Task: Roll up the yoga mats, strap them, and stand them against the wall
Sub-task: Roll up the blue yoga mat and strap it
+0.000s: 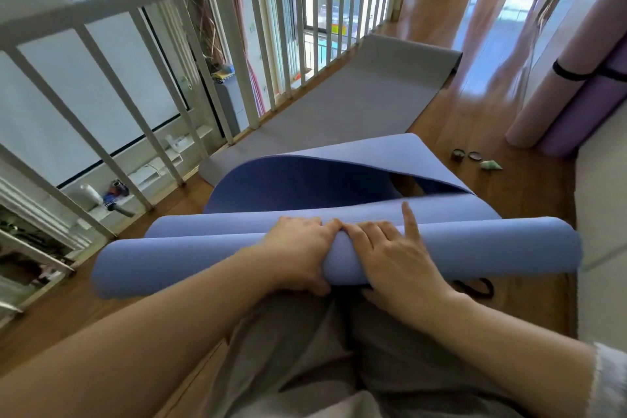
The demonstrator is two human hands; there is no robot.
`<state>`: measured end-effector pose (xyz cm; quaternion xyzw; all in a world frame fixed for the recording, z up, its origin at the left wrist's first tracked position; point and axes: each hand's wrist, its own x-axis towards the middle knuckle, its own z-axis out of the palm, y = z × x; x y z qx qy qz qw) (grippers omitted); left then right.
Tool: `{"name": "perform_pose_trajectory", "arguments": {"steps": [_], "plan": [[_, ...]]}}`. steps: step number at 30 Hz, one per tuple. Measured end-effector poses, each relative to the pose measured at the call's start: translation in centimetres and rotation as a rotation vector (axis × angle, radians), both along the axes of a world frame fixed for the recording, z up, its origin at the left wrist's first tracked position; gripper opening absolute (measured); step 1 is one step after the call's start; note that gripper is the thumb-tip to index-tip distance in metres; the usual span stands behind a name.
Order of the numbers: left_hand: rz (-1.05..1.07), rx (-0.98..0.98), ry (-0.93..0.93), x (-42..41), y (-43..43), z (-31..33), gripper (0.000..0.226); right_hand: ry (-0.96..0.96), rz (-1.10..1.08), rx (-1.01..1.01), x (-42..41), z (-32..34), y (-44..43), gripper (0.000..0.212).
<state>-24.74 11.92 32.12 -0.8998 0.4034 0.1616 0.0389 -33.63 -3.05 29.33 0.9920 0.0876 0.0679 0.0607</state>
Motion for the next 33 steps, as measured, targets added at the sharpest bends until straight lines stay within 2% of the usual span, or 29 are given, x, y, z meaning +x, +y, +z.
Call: {"name": "perform_pose_trajectory", "arguments": {"steps": [3,5,8,10,12,14,16,18,19,21,23,24,27,29,31,33], "plan": [[0.068,0.056,0.021,0.5,-0.2,0.3,0.085,0.15,-0.022,0.002,1.8,0.8,0.3,0.074],[0.118,0.129,-0.123,-0.8,-0.6,-0.1,0.083,0.242,-0.013,0.091,2.9,1.5,-0.2,0.069],[0.148,0.069,-0.293,-2.0,-0.7,-1.2,0.076,0.331,-0.005,0.19,4.3,2.6,-0.9,0.068],[0.141,0.061,-0.257,-0.9,-0.6,-1.1,0.082,0.283,-0.01,0.148,4.1,2.2,-0.7,0.071],[0.142,0.054,-0.148,0.5,-0.7,-0.5,0.087,0.108,-0.022,0.03,3.2,0.7,-0.2,0.077],[0.114,0.036,-0.046,1.7,-1.0,-0.2,0.085,-0.034,-0.059,-0.003,2.7,-0.9,0.0,0.082],[0.087,0.021,0.03,2.8,-1.1,0.1,0.078,-0.029,-0.066,0.008,3.4,-1.1,-0.2,0.076],[0.113,0.015,0.088,3.6,-1.3,0.3,0.075,0.075,-0.067,0.013,4.7,0.0,-0.3,0.069],[0.132,0.028,0.073,3.5,-1.4,0.3,0.077,0.116,-0.06,0.03,5.3,0.3,-0.6,0.068],[0.144,0.062,-0.098,2.4,-1.5,-0.4,0.082,0.154,-0.035,0.075,6.1,0.9,-1.1,0.065],[0.146,0.017,-0.292,0.9,-1.2,-1.8,0.082,0.219,-0.009,0.115,6.8,1.4,-1.5,0.061],[0.155,-0.017,-0.332,0.6,-1.0,-2.3,0.081,0.267,-0.001,0.138,7.3,1.8,-1.7,0.06],[0.173,-0.046,-0.257,2.1,-0.9,-2.2,0.083,0.361,-0.009,0.168,8.4,2.5,-1.8,0.061],[0.171,-0.036,-0.152,3.6,-1.3,-1.5,0.086,0.265,-0.04,0.078,7.8,1.7,-1.4,0.066],[0.162,-0.019,-0.057,4.6,-1.4,-0.9,0.086,0.064,-0.071,-0.063,6.6,0.0,-0.7,0.074],[0.144,0.003,0.007,5.4,-1.5,-0.7,0.084,-0.064,-0.105,-0.075,6.0,-1.6,-0.5,0.073]]}}
